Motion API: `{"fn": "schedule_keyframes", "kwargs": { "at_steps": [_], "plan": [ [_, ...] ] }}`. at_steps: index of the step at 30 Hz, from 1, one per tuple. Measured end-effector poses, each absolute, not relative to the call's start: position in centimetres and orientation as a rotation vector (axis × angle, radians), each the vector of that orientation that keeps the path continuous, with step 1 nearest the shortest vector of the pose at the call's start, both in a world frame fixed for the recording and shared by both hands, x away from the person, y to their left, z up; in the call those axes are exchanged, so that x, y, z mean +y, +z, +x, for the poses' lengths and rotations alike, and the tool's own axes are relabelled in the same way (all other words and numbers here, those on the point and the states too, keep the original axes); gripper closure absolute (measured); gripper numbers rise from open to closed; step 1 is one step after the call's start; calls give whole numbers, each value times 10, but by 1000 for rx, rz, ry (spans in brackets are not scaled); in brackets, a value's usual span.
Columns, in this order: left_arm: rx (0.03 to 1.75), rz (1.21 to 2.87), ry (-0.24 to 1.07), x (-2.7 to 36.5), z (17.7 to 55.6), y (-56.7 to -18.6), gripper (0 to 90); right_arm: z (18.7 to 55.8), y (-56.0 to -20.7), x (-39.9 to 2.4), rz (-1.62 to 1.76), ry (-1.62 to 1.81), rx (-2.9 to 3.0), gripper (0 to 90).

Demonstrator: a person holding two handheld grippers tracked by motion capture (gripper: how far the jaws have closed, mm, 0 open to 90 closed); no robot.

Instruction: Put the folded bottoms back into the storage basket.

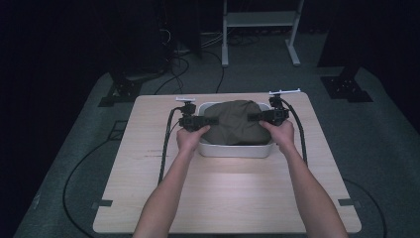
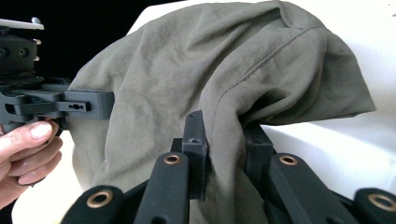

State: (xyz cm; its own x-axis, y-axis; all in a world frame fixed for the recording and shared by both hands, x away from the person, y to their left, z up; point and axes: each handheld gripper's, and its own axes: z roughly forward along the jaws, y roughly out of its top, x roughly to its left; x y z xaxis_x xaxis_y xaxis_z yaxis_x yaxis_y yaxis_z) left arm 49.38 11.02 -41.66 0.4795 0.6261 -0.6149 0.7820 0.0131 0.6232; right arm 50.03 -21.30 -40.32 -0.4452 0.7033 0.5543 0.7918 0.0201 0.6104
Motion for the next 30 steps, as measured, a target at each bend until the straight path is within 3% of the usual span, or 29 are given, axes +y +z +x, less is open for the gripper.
{"fn": "schedule_keyframes", "kwargs": {
  "at_steps": [23, 30],
  "plan": [
    [1244, 1737, -154, 100, 496, -426, 692, 502, -410, -212, -1630, -1326, -2257, 740],
    [1258, 1762, -120, 99, 495, -426, 644, 503, -413, -209, -1644, -1293, -2292, 707]
  ]
}}
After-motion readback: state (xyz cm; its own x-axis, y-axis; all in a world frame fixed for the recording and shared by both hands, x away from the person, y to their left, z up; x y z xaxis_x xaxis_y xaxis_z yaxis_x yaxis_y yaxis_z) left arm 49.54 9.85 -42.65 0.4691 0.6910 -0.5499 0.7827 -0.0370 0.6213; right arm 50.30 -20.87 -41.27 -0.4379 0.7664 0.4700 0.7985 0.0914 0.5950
